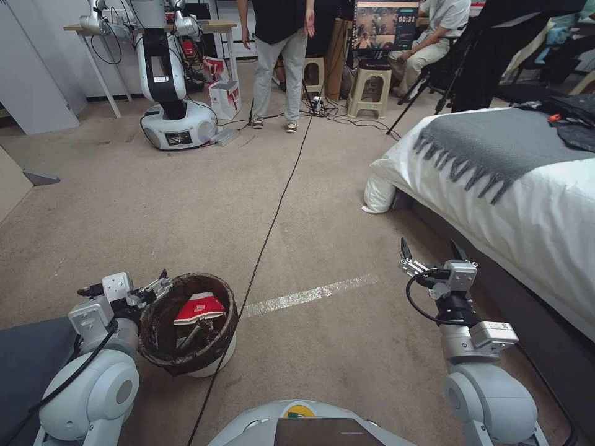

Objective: Pick up the trash bin, then pick up the garbage from the floor and place it into the trash bin.

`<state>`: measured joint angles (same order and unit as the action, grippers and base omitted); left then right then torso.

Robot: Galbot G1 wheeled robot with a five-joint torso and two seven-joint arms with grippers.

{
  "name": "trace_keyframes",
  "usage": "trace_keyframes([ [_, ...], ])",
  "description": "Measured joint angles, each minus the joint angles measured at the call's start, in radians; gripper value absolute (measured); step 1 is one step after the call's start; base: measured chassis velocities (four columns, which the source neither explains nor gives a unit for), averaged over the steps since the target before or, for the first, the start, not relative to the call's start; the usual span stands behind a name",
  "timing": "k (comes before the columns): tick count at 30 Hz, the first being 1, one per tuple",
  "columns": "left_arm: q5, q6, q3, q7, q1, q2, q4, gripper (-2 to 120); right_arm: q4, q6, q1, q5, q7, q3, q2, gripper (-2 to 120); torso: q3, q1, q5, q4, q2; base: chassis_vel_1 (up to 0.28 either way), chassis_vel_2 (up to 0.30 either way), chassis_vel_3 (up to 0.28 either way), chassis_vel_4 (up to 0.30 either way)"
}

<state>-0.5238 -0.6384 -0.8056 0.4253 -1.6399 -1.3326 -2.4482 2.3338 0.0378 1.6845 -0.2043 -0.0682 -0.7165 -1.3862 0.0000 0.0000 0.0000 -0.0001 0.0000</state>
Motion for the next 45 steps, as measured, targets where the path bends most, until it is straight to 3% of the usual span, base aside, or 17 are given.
trace_keyframes([
  [1, 0.025, 0.030, -0.004, -0.037, -0.001, 0.002, 0.000, 100, 0.002, 0.005, 0.001, 0.000, -0.001, 0.001, -0.002, 100, 0.000, 0.000, 0.0000, 0.0000, 0.000, 0.000, 0.000, 0.000, 0.000],
  [2, 0.025, 0.030, -0.004, -0.037, -0.001, 0.002, 0.000, 100, 0.002, 0.005, 0.001, 0.000, -0.001, 0.001, -0.002, 100, 0.000, 0.000, 0.0000, 0.0000, 0.000, 0.000, 0.000, 0.000, 0.000],
  [5, 0.118, 0.167, -0.012, -0.157, -0.018, -0.003, 0.007, 100, 0.011, 0.017, 0.008, 0.008, -0.009, 0.009, -0.010, 100, 0.000, 0.000, 0.0001, 0.0000, 0.000, 0.000, 0.000, 0.000, 0.000],
  [6, 0.118, 0.167, -0.012, -0.157, -0.018, -0.003, 0.007, 100, 0.011, 0.017, 0.008, 0.008, -0.009, 0.009, -0.010, 100, 0.000, 0.000, 0.0001, 0.0000, 0.000, 0.000, 0.000, 0.000, 0.000],
  [8, 0.185, 0.274, -0.014, -0.233, -0.040, -0.016, 0.020, 100, 0.020, 0.022, 0.014, 0.017, -0.011, 0.016, -0.016, 100, 0.000, 0.000, 0.0001, 0.0001, 0.000, 0.000, 0.000, 0.000, 0.000],
  [9, 0.185, 0.274, -0.014, -0.233, -0.040, -0.016, 0.020, 100, 0.020, 0.022, 0.014, 0.017, -0.011, 0.016, -0.016, 100, 0.000, 0.000, 0.0001, 0.0001, 0.000, 0.000, 0.000, 0.000, 0.000],
  [12, 0.254, 0.384, -0.017, -0.294, -0.066, -0.036, 0.045, 100, 0.037, 0.026, 0.022, 0.034, -0.015, 0.032, -0.025, 100, 0.000, 0.000, 0.0000, 0.0001, 0.000, 0.000, 0.000, 0.000, 0.000],
  [15, 0.282, 0.442, -0.016, -0.314, -0.094, -0.056, 0.055, 100, 0.051, 0.025, 0.034, 0.059, -0.019, 0.052, -0.036, 100, 0.000, 0.000, 0.0000, 0.0000, 0.000, 0.000, 0.000, 0.000, 0.000],
  [26, 0.365, 0.552, 0.013, -0.291, -0.190, -0.095, 0.049, 100, 0.087, 0.004, 0.072, 0.141, -0.048, 0.120, -0.059, 100, 0.000, 0.000, 0.0000, 0.0001, 0.000, 0.000, 0.000, 0.000, 0.000],
  [45, 0.371, 0.552, 0.017, -0.279, -0.193, -0.093, 0.049, 100, 0.087, 0.001, 0.074, 0.167, -0.074, 0.137, -0.061, 100, 0.000, 0.000, 0.0000, 0.0000, 0.000, 0.000, 0.000, 0.000, 0.000],
])
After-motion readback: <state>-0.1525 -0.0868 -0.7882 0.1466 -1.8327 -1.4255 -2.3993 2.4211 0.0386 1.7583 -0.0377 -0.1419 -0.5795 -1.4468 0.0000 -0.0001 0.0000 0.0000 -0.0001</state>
